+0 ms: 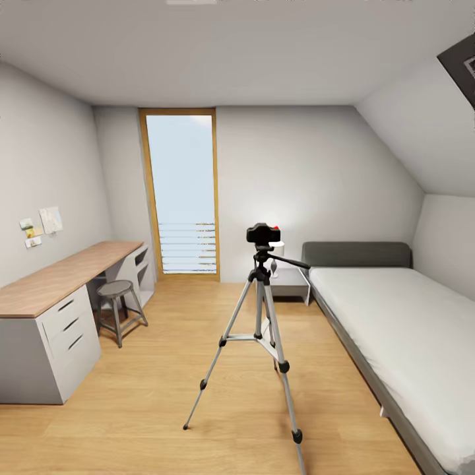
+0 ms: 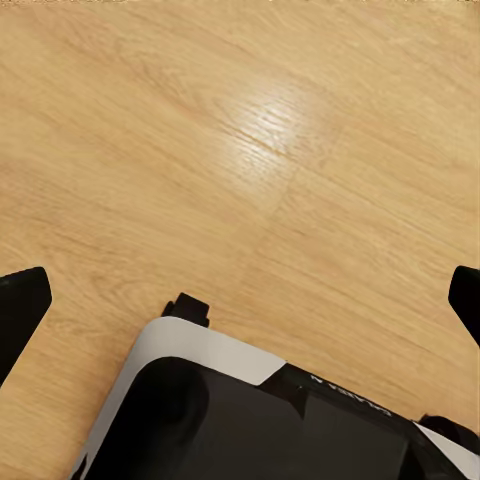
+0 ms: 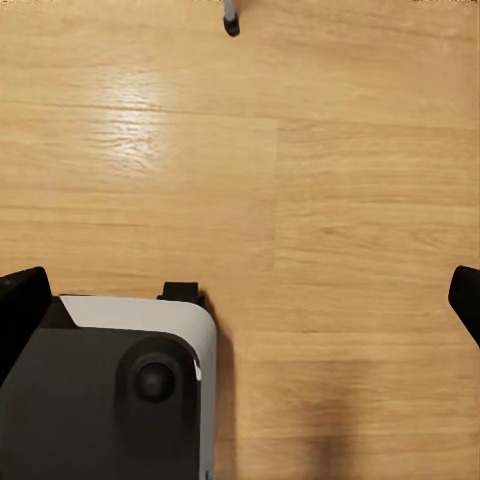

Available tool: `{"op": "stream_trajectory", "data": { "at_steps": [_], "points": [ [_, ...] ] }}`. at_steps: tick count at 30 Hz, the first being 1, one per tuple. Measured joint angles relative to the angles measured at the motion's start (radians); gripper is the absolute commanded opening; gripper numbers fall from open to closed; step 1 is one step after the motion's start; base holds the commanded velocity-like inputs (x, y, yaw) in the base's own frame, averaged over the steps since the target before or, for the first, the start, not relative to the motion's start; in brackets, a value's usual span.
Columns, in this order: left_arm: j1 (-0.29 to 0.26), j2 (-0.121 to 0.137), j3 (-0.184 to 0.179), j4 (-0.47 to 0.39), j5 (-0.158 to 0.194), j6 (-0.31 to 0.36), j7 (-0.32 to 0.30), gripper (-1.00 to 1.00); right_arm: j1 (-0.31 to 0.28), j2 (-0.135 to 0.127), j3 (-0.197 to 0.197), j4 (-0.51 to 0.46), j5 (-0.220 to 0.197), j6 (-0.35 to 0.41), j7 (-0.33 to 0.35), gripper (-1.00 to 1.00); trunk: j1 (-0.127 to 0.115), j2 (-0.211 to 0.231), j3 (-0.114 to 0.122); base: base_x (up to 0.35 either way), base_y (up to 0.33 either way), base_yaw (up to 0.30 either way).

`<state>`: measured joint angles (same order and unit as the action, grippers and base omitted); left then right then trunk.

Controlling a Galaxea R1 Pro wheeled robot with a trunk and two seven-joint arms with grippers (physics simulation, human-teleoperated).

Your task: Attach the digital camera to the camera tripod in the bedroom.

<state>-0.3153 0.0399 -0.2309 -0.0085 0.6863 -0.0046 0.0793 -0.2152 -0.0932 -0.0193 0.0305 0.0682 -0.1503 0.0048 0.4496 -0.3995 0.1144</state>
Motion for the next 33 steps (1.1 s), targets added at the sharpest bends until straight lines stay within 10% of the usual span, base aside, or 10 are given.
{"op": "stream_trajectory", "data": {
  "at_steps": [33],
  "points": [
    [0.0,0.0,0.0,0.0,0.0,0.0,0.0,1.0,0.0,-0.002,0.01,-0.003,0.013,-0.003,0.002,1.0,0.0,0.0,0.021,0.0,0.0,0.0]
  ]
}}
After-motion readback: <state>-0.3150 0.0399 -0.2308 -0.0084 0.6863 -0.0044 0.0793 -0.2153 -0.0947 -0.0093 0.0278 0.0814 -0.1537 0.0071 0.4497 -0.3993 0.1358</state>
